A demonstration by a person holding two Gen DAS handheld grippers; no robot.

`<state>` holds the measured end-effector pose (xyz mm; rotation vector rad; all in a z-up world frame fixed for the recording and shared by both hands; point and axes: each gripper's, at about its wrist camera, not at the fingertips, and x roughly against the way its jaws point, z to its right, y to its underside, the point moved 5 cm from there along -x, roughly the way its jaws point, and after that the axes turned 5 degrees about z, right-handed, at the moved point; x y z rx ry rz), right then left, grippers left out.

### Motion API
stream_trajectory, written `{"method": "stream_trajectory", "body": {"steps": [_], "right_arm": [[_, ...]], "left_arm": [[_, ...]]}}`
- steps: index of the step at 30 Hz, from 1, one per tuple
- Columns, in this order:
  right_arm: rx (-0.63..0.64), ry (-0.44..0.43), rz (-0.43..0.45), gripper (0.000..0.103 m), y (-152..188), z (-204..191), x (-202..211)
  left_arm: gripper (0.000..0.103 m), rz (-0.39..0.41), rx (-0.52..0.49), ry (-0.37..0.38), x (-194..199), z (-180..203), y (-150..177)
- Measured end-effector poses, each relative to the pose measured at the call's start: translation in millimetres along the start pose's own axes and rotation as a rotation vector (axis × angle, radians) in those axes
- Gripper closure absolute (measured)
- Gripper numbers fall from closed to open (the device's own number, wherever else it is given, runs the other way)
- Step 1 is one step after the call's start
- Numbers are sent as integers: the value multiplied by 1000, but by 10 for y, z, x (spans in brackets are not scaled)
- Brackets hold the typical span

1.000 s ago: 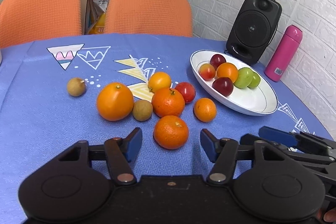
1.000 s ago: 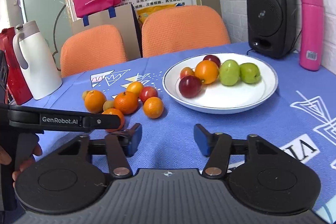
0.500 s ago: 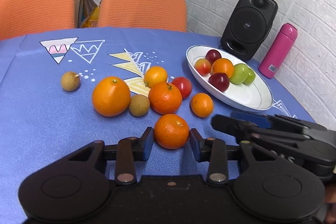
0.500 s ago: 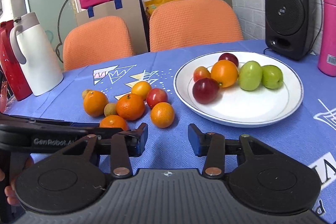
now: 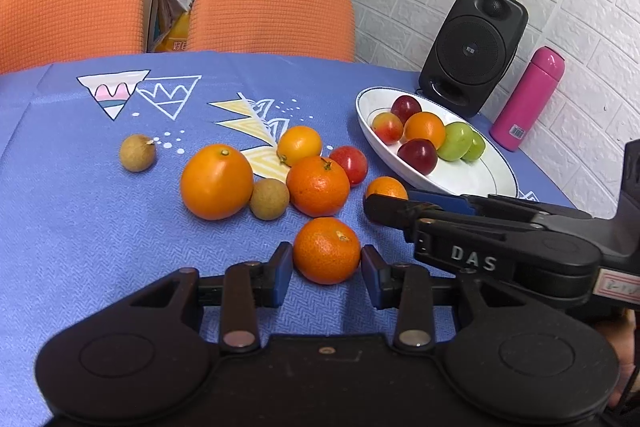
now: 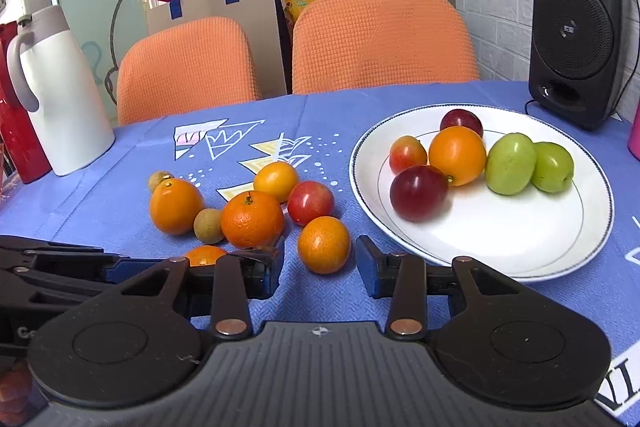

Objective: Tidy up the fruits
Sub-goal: 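Grasp a large orange with the left tool while the right tool grasps a mandarin, then carry the orange and mandarin onto the white plate and open both tools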

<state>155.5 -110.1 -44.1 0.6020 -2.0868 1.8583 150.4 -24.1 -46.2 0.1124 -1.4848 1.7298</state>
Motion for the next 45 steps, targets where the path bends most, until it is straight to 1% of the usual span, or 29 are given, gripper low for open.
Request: {"method": "stream_trajectory", "body": {"steps": [3,4,11,15,21,26,31,35,40,45], "right_arm": [[11,8,-8,44,2,-3,-50],[15,12,-12,48,9,-2,-66],[-16,13,-3,49,26,25,-18],[-5,6,26,49,51,20,160],[-23,36,96,48,28,204,515],[-40,82,172,48,-59,401,764],[-63,129,211,48,-110,625,893],[-83,157,223,48,-105,787,926],[-95,181,219,48,-72,927,898],[-64,190,215,48,-66,979,835]], "left_arm": [[0,3,-1,3,-1,-5,0],[0,4,-2,4,-3,-4,-1],[0,8,-9,1,1,7,9],[0,4,-8,12,35,52,-6],[0,31,-34,43,128,264,-102],[0,45,-96,67,102,564,-230],[0,50,-147,94,-30,870,-326],[0,40,-158,106,-187,1027,-374],[0,18,-154,101,-405,1124,-417],[0,-15,-160,82,-612,1138,-413]]}}
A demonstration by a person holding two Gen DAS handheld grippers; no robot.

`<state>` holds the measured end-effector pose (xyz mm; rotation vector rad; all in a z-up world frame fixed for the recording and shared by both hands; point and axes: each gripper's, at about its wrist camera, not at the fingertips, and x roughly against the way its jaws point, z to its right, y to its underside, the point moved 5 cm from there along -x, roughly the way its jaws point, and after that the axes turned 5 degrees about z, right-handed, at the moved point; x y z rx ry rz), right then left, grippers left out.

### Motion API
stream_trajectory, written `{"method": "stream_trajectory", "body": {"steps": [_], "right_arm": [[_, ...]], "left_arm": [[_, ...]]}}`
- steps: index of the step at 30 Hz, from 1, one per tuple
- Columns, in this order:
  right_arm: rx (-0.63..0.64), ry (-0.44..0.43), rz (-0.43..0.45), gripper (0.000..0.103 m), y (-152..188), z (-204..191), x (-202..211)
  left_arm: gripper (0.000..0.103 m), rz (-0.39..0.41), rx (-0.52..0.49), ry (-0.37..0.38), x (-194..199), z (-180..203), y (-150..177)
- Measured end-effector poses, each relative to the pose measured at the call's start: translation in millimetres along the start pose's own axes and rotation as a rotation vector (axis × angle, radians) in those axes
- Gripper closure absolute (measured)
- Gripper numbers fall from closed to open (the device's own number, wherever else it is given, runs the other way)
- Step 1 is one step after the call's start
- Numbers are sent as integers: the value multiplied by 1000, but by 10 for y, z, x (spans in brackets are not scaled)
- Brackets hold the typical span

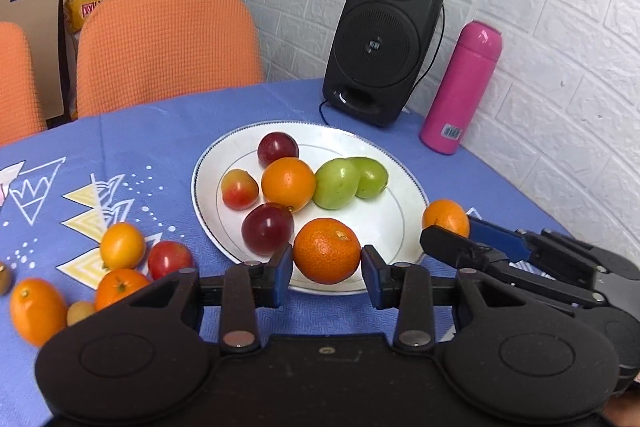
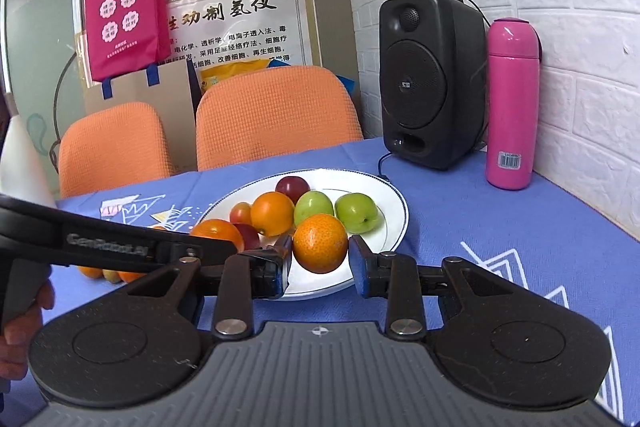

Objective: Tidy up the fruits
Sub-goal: 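Carry the orange and mandarin onto the white plate and open both tools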

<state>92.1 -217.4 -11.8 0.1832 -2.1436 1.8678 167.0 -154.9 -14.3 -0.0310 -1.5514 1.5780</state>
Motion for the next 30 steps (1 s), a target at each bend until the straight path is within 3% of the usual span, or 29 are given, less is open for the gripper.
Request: {"method": "stream_trajectory", "body": {"steps": [13,30], "right_arm": [[78,10,-60,49,52,41,-315],[98,-21,-107,48,100,-27,-477]], "left_arm": [[0,-38,-43,7,-178,-27,29],[0,-3,-43,6,-45,-79,9]]}}
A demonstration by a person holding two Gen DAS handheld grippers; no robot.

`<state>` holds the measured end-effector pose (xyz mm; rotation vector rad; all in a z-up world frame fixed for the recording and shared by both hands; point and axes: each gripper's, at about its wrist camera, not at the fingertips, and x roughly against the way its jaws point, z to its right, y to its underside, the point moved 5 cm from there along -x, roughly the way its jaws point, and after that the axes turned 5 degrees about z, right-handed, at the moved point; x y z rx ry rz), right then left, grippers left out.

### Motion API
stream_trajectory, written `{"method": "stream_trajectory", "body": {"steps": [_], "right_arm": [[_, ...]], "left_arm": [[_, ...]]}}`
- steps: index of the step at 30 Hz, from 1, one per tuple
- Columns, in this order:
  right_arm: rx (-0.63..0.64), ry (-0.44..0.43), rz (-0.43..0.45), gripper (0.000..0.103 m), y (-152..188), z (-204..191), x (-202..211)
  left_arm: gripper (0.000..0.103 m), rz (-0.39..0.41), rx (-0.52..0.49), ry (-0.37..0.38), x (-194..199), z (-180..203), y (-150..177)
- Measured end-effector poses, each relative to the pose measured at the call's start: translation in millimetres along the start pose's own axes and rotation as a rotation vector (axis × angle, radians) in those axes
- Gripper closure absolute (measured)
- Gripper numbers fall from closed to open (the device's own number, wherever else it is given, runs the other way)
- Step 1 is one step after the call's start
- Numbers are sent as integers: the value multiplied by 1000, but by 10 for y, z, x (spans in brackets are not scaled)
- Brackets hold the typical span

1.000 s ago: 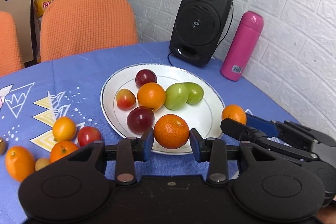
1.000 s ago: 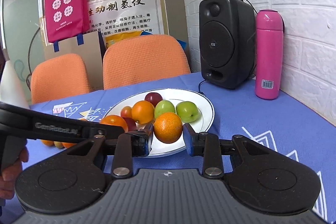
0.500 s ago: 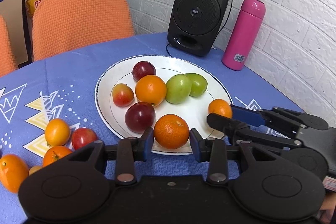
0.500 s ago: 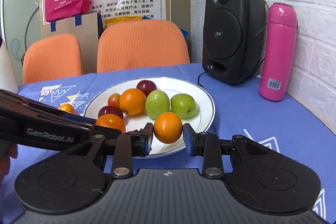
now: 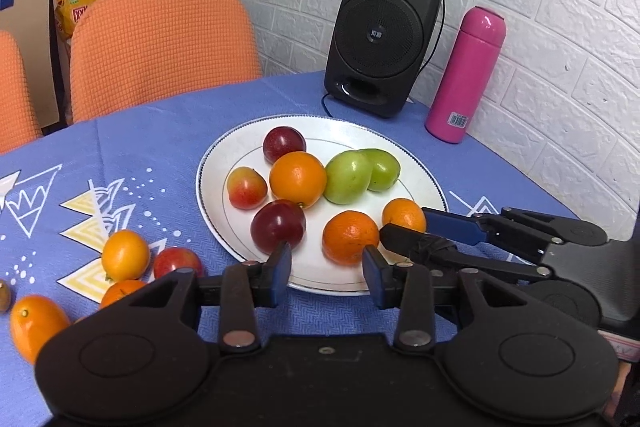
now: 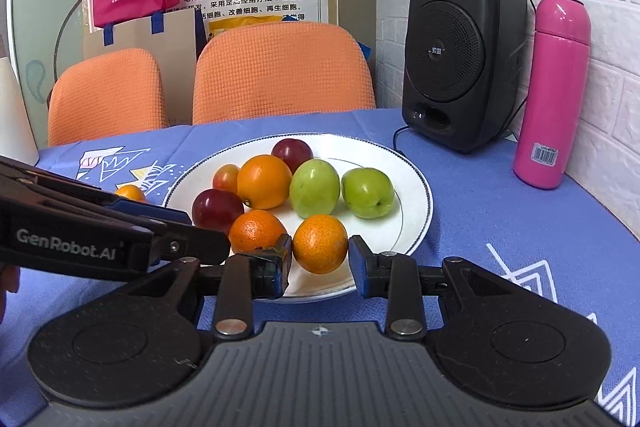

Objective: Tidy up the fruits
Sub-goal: 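Carry the orange and mandarin onto the white plate and open both tools, then move both tools back toward the remaining fruit cluster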

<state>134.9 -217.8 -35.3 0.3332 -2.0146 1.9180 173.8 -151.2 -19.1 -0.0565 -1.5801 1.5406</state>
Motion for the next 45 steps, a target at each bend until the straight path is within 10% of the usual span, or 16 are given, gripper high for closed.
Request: {"method": "stream_trajectory", "body": {"steps": [13,20,45], "right_arm": [[17,-3,37,37,-4,-58,133],[-9,6,73,0,34,-78,362],[-52,-127,2,0,393,-549,782]], "left_arm": [[0,43,39,-14,363,-39,121],[0,93,111,-59,635,-118,234],[0,138,281,-288,1361,-777,872]]}}
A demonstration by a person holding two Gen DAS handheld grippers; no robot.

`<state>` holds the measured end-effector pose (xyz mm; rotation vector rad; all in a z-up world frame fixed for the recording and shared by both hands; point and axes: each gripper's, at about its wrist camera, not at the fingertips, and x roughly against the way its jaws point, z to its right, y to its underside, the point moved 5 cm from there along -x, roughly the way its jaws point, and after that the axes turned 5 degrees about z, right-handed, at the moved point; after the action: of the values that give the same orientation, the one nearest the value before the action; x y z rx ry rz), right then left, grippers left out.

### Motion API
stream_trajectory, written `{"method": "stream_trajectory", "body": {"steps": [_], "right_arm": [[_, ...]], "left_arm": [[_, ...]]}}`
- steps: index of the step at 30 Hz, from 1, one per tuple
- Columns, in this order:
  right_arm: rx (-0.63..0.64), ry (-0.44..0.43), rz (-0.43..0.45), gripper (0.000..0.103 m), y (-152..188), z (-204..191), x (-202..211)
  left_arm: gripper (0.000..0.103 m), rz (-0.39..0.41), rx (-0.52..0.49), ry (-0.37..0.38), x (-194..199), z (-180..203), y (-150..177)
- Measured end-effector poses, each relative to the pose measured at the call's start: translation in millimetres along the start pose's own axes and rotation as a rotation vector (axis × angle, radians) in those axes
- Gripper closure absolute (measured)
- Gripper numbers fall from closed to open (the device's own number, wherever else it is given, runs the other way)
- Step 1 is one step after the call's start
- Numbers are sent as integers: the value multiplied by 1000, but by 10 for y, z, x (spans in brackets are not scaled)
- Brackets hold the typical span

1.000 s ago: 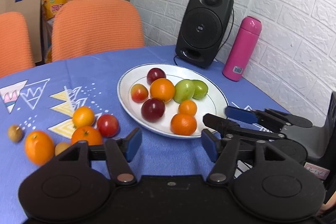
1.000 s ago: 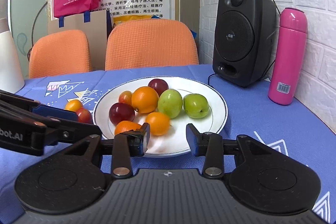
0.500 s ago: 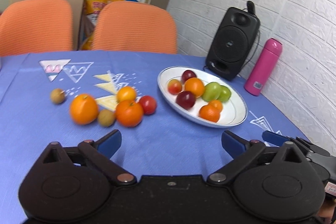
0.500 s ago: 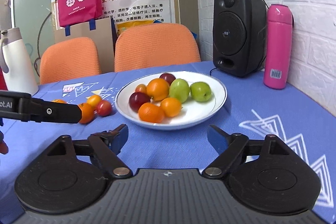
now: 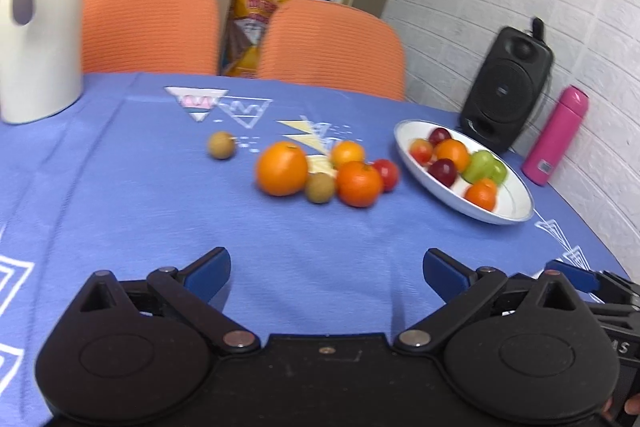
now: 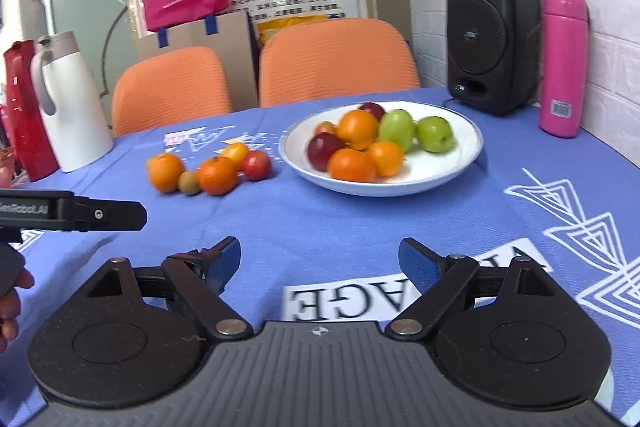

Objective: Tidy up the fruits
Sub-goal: 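Move both tools back toward the remaining fruit cluster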

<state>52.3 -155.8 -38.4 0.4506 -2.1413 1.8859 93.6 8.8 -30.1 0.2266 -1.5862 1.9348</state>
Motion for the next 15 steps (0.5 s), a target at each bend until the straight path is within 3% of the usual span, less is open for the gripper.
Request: {"method": "stream_trajectory", "body": {"steps": [3,15], "right_arm": [[13,-26,3,0,-29,-111,6],[71,-84,-20,0,-76,-462,-97]], "left_arm": [[0,-26,-8,-7,12,-106,-38],[0,24,-63,-25,52,-247,-345]]}}
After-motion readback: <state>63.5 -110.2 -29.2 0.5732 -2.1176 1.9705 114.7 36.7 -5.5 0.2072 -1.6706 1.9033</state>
